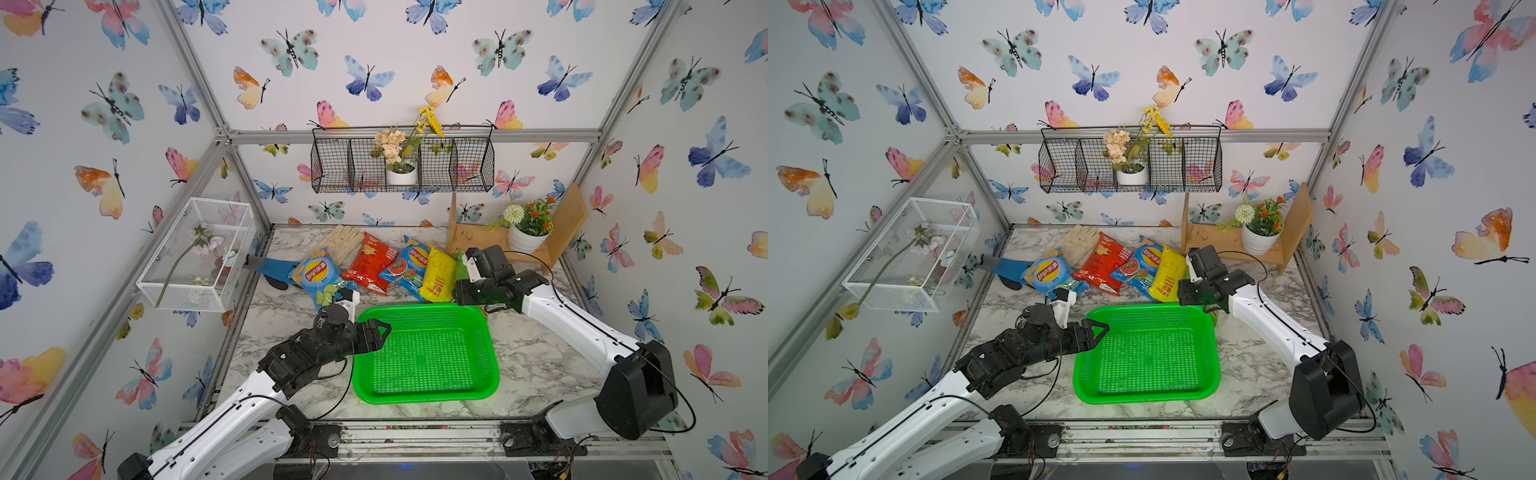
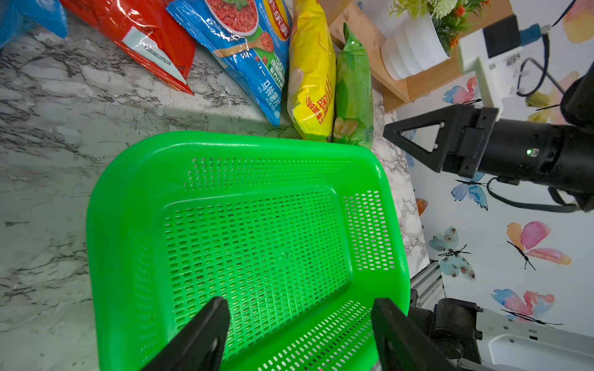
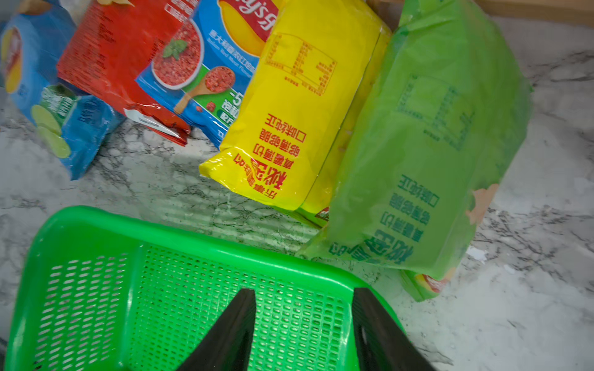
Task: Put the potato chips into the basket
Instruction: Pick up the potato chip from the center of the board.
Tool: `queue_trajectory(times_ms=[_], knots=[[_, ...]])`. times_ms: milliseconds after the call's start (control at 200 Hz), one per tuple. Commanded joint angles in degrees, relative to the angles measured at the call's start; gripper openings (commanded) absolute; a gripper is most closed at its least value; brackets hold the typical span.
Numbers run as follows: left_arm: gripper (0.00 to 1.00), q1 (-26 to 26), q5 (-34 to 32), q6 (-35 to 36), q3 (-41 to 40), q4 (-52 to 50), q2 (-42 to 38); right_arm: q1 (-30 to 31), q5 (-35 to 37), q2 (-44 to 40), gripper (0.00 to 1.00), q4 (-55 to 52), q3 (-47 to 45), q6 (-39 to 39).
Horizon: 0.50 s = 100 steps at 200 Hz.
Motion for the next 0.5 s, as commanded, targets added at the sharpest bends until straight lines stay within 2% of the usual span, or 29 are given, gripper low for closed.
queue_trajectory(times_ms=[0, 496], knots=[[0.76, -0.89, -2.83, -0.6, 0.16, 0.72, -0.21, 2.43, 8.51, 1.23, 0.56, -4.17, 1.79, 2.24], [0.77, -1.01, -4.61, -1.34, -2.34, 0.91, -4.8, 5.82, 19.2, 7.8, 0.61, -4.82, 4.44, 12.04]])
